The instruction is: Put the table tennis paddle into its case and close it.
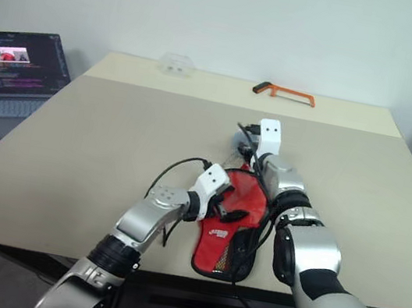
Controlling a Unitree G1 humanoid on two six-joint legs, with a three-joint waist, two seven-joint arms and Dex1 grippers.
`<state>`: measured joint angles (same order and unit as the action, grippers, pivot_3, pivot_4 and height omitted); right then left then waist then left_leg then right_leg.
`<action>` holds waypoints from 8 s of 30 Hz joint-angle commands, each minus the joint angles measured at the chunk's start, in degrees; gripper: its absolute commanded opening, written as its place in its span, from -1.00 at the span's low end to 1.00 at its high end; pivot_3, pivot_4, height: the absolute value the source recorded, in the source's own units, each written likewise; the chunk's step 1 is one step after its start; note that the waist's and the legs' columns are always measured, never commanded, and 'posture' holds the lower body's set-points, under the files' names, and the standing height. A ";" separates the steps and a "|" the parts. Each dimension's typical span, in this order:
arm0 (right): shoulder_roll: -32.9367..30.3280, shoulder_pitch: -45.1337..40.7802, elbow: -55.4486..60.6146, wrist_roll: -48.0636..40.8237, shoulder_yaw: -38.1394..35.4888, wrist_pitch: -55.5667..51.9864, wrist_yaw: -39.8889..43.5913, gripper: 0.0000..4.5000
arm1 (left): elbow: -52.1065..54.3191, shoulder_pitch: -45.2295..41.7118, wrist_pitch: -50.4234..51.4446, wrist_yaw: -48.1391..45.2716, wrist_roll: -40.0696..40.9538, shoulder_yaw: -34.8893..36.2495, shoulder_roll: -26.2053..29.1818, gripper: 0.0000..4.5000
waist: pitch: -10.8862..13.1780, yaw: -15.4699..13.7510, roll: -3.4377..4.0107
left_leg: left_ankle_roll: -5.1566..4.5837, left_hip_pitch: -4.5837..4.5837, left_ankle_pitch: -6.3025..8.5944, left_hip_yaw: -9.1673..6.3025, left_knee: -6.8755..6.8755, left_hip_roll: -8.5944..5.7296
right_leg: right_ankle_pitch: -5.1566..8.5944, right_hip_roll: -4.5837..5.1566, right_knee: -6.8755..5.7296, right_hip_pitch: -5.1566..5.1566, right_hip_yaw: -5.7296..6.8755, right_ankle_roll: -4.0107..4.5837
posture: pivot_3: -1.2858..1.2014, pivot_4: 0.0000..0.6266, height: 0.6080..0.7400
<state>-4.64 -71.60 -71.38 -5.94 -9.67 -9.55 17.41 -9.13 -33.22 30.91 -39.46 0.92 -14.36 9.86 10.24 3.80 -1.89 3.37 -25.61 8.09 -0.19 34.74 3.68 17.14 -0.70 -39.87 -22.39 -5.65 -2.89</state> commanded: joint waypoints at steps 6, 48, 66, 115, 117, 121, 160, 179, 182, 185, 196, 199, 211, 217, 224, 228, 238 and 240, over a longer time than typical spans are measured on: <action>-4.02 -1.73 1.40 -0.91 -2.29 -0.84 -4.40 0.99 | 1.94 0.24 0.32 -0.03 0.65 -0.88 0.34 1.00 | 0.00 0.00 0.00 | 0.00 0.00 0.00 0.00 -0.02 0.00 | 0.00 0.00 0.02 0.00 -0.01 0.01 | 0.03 -0.52 1.00; 3.44 -3.15 -5.26 -0.98 -8.89 7.18 -14.37 0.10 | 11.77 4.32 6.79 3.68 1.79 -2.69 1.21 1.00 | 0.02 0.54 0.03 | 0.00 -0.01 0.00 0.09 -0.77 0.00 | -0.01 0.05 0.78 0.00 0.01 0.05 | 0.03 -0.52 1.00; 1.86 -3.60 -4.49 -0.01 -8.32 8.51 -14.29 -0.99 | 9.86 3.42 6.14 3.56 2.11 -3.26 0.75 1.00 | 0.02 0.54 0.03 | 0.00 0.00 0.00 0.09 -0.77 0.00 | -0.01 0.05 0.78 0.00 0.01 0.05 | 0.03 -0.52 1.00; -20.88 4.95 -0.40 5.78 -1.43 6.33 -20.63 -0.99 | 1.78 -0.02 1.62 -0.11 2.63 -4.51 -1.64 1.00 | 0.08 -0.96 0.16 | 0.00 -0.01 -0.01 0.13 -0.74 -0.15 | -0.02 0.17 0.81 0.05 0.00 0.02 | 0.03 -0.52 1.00; -21.71 5.73 0.68 5.76 -1.40 5.58 -20.59 -0.99 | 1.53 -0.02 1.48 -0.13 2.56 -4.52 -1.58 1.00 | 0.09 -0.97 0.16 | 0.00 -0.01 -0.01 0.13 -0.74 -0.15 | -0.02 0.18 0.81 0.06 0.00 0.02 | 0.03 -0.52 1.00; -23.29 8.27 4.29 5.62 -1.21 3.24 -19.82 -0.99 | 1.11 -0.22 1.40 -0.08 2.52 -4.46 -1.52 1.00 | 0.08 -1.07 0.17 | 0.00 -0.01 -0.01 0.12 -0.73 -0.16 | -0.02 0.18 0.81 0.07 0.00 0.02 | 0.03 -0.52 1.00; -46.40 38.20 81.96 -8.44 8.66 -52.25 25.55 0.98 | -3.37 -7.94 -2.70 -8.06 9.28 0.29 -1.67 1.00 | -0.08 -1.91 0.56 | -0.01 -0.02 0.00 0.12 -0.55 -0.12 | 0.09 0.12 0.89 0.11 -0.02 -0.32 | 0.03 -0.52 1.00; -28.76 12.57 31.81 -3.42 -3.05 -24.55 -2.42 0.98 | -26.31 -10.92 -20.40 2.02 -0.83 -2.33 -9.39 1.00 | -0.08 -1.73 0.55 | -0.02 -0.02 -0.01 0.21 -0.45 -0.13 | -0.10 0.11 0.86 0.11 -0.12 -0.22 | 0.03 -0.52 1.00; -26.90 8.38 20.44 -4.74 -5.15 -21.18 -2.74 0.98 | -26.17 -10.63 -18.94 2.23 -0.53 -1.83 -9.31 1.00 | -0.08 -1.62 0.55 | -0.02 -0.01 -0.01 0.21 -0.45 -0.13 | -0.11 0.11 0.86 0.12 -0.12 -0.21 | 0.03 -0.52 1.00; -25.46 6.47 13.78 -4.59 -4.93 -19.11 -1.63 0.98 | -25.65 -10.17 -16.95 2.39 -0.40 -1.55 -9.22 1.00 | -0.09 -1.40 0.57 | -0.02 -0.01 -0.01 0.20 -0.45 -0.13 | -0.12 0.11 0.86 0.13 -0.11 -0.20 | 0.03 -0.52 1.00; -22.80 7.21 9.03 -2.34 -1.33 -20.21 0.62 0.98 | -22.39 -8.13 -14.88 2.87 -0.76 -2.18 -9.54 1.00 | -0.11 -0.87 0.60 | -0.02 -0.01 -0.01 0.18 -0.45 -0.12 | -0.12 0.11 0.83 0.13 -0.11 -0.20 | 0.03 -0.52 1.00; -22.34 8.18 9.24 -1.65 -0.75 -20.88 0.54 0.98 | -22.49 -8.19 -14.73 2.92 -0.90 -2.19 -9.68 1.00 | -0.11 -0.86 0.60 | -0.02 -0.01 -0.01 0.18 -0.45 -0.13 | -0.12 0.11 0.83 0.13 -0.11 -0.20 | 0.03 -0.52 1.00; -20.74 12.42 12.82 -1.97 -1.36 -22.53 -3.25 -0.14 | -27.31 -11.05 -13.57 4.87 -2.60 -2.25 -11.28 1.00 | -0.14 -1.05 0.64 | -0.02 0.09 -0.01 0.13 -0.32 -0.15 | -0.12 0.11 0.82 0.32 -0.08 -0.35 | 0.03 -0.52 1.00; -21.46 12.95 15.15 -1.95 -2.11 -21.49 -5.83 -0.64 | -28.76 -11.85 -13.93 5.04 -2.73 -1.99 -11.95 1.00 | -0.15 -1.19 0.64 | -0.02 0.08 -0.01 0.11 -0.09 -0.17 | -0.16 0.13 0.83 0.40 -0.09 -0.54 | 0.03 -0.52 1.00; -23.84 15.96 28.45 -0.45 1.08 -25.39 -3.46 -0.70 | -30.24 -12.05 -13.43 6.03 -3.20 -1.88 -12.47 1.00 | -0.16 -1.28 0.67 | -0.03 0.06 -0.01 0.14 -0.07 -0.17 | -0.18 0.13 0.84 0.37 -0.14 -0.59 | 0.03 -0.52 1.00; -29.08 22.37 38.29 1.48 5.19 -29.12 2.42 -0.70 | -31.28 -12.13 -13.24 6.77 -3.45 -1.64 -12.64 1.00 | -0.16 -2.06 0.67 | -0.02 0.02 -0.01 0.11 -0.07 -0.18 | -0.16 0.13 0.88 0.37 -0.10 -0.62 | 0.03 -0.52 1.00; -39.99 34.28 54.05 1.65 8.92 -35.26 13.52 -0.70 | -32.81 -12.47 -13.78 6.57 -3.56 -1.68 -12.94 1.00 | -0.32 -2.16 0.95 | -0.03 -0.04 -0.01 0.12 0.00 -0.21 | -0.15 0.15 0.89 0.32 -0.11 -0.67 | 0.03 -0.52 1.00; -43.01 36.96 58.08 1.22 9.72 -35.70 17.07 -0.70 | -33.12 -12.56 -13.95 6.49 -3.61 -1.67 -12.95 1.00 | -0.33 -2.32 0.96 | -0.02 -0.07 0.00 0.11 0.00 -0.23 | -0.14 0.17 0.93 0.32 -0.09 -0.68 | 0.03 -0.52 1.00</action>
<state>-43.82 -35.73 -16.55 -5.78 1.20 -44.49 32.91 -39.31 -47.18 15.82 -33.14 -1.63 -15.46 -3.36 9.91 1.48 -0.93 3.35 -25.71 8.09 -0.09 34.73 3.45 17.00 -0.52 -38.90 -22.08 -5.74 -3.57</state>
